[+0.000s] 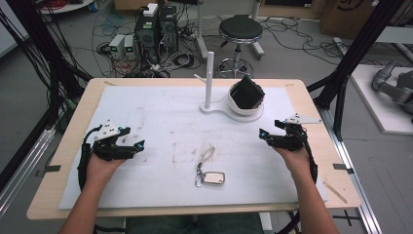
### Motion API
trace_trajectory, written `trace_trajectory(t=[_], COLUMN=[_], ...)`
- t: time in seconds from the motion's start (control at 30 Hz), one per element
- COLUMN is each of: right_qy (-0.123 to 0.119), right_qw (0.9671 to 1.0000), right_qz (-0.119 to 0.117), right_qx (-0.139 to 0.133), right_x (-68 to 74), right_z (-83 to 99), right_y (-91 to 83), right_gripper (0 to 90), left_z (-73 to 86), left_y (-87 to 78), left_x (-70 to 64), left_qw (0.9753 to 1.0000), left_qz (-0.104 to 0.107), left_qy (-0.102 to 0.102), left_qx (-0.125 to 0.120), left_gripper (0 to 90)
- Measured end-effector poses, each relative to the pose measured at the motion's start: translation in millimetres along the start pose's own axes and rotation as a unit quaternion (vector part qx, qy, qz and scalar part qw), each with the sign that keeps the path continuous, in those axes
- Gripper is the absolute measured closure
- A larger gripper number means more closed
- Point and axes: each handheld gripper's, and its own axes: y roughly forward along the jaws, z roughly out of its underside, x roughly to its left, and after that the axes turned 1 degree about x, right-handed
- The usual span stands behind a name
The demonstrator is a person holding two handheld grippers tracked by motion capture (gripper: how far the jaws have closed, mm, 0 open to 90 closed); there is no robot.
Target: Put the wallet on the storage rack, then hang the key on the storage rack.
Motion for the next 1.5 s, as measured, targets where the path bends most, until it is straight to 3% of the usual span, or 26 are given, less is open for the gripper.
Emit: trace_trajectory(t=[0.23, 0.33, 0.57, 0.67, 0.8, 0.93, 1.17, 1.27, 1.37, 1.4, 1.5], right_qy=[-0.006, -0.009, -0.007, -0.006, -0.003, 0.0, 0.005, 0.001, 0.002, 0.002, -0.005], right_qw=[0.9997, 0.9998, 0.9998, 0.9998, 0.9997, 0.9997, 0.9997, 0.9996, 0.9995, 0.9995, 0.9992], right_qz=[0.01, 0.009, 0.014, 0.017, 0.015, 0.014, 0.013, 0.016, 0.017, 0.017, 0.023], right_qx=[0.019, 0.014, 0.011, 0.012, 0.016, 0.019, 0.021, 0.022, 0.025, 0.025, 0.031], right_x=[-3.1, -3.3, -5.3, -5.8, -6.7, -8.2, -12.4, -12.3, -11.5, -11.5, -11.0], right_z=[4.2, 3.8, 2.7, 1.7, 0.5, 0.3, 1.9, 4.5, 7.4, 7.4, 10.0], right_y=[5.2, 5.1, 6.7, 7.0, 8.5, 9.7, 8.1, 5.8, 3.9, 3.9, 1.5], right_gripper=[20.8, 20.8, 20.8, 20.8, 20.8, 20.8, 20.8, 20.8, 20.8, 20.8, 20.8], left_z=[0.0, -0.3, -5.4, -6.4, -10.0, -16.4, -33.2, -35.6, -37.1, -37.1, -39.0], left_y=[0.5, 1.0, 11.3, 14.5, 16.6, 22.7, 49.0, 56.3, 72.5, 72.5, 86.0], left_x=[-0.2, -1.3, -21.8, -24.2, -26.2, -35.8, -69.7, -77.6, -92.0, -92.0, -105.7], left_qw=[1.0, 1.0, 0.9994, 0.9992, 0.9992, 0.9985, 0.9951, 0.9941, 0.9911, 0.9911, 0.9881], left_qz=[0.0, 0.004, 0.029, 0.033, 0.036, 0.055, 0.095, 0.104, 0.12, 0.12, 0.139], left_qy=[-0.001, 0.0, 0.014, 0.019, 0.012, 0.005, 0.023, 0.027, 0.039, 0.039, 0.044], left_qx=[0.0, 0.002, 0.009, 0.014, 0.01, 0.004, 0.013, 0.02, 0.042, 0.042, 0.051], left_gripper=[22.1, 22.0, 22.0, 22.1, 22.1, 22.0, 22.0, 22.0, 22.0, 22.0, 22.0])
